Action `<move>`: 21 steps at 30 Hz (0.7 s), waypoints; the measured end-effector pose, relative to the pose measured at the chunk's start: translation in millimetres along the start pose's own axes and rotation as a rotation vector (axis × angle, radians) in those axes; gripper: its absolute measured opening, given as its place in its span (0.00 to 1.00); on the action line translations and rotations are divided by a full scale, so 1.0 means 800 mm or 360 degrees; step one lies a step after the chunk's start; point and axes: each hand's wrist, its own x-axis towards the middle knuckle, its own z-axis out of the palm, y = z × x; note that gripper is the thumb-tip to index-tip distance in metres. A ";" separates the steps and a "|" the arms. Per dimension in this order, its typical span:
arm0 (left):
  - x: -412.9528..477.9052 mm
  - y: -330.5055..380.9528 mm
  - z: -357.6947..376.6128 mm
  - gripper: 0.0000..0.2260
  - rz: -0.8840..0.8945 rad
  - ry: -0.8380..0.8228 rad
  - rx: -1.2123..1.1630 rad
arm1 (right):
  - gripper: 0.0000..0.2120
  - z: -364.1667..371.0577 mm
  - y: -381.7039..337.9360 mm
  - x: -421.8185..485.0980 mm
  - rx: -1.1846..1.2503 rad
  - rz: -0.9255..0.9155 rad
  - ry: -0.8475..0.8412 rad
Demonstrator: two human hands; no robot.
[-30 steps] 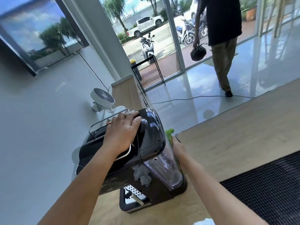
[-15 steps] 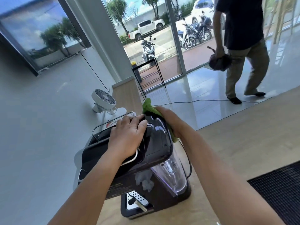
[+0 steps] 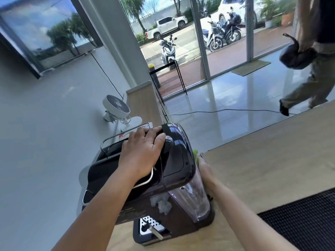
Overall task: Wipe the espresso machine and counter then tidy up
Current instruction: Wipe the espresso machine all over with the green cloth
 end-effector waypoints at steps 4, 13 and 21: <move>0.000 0.001 0.000 0.22 -0.0005 -0.0014 0.0005 | 0.25 0.018 -0.037 -0.042 0.0171 -0.0301 -0.0090; -0.002 0.004 -0.003 0.21 -0.0013 -0.0004 -0.0008 | 0.23 0.010 -0.039 0.004 -0.0071 -0.0117 -0.0079; -0.001 0.002 -0.001 0.21 0.0003 0.0012 -0.0007 | 0.30 0.013 -0.012 -0.042 0.0139 -0.0177 0.0005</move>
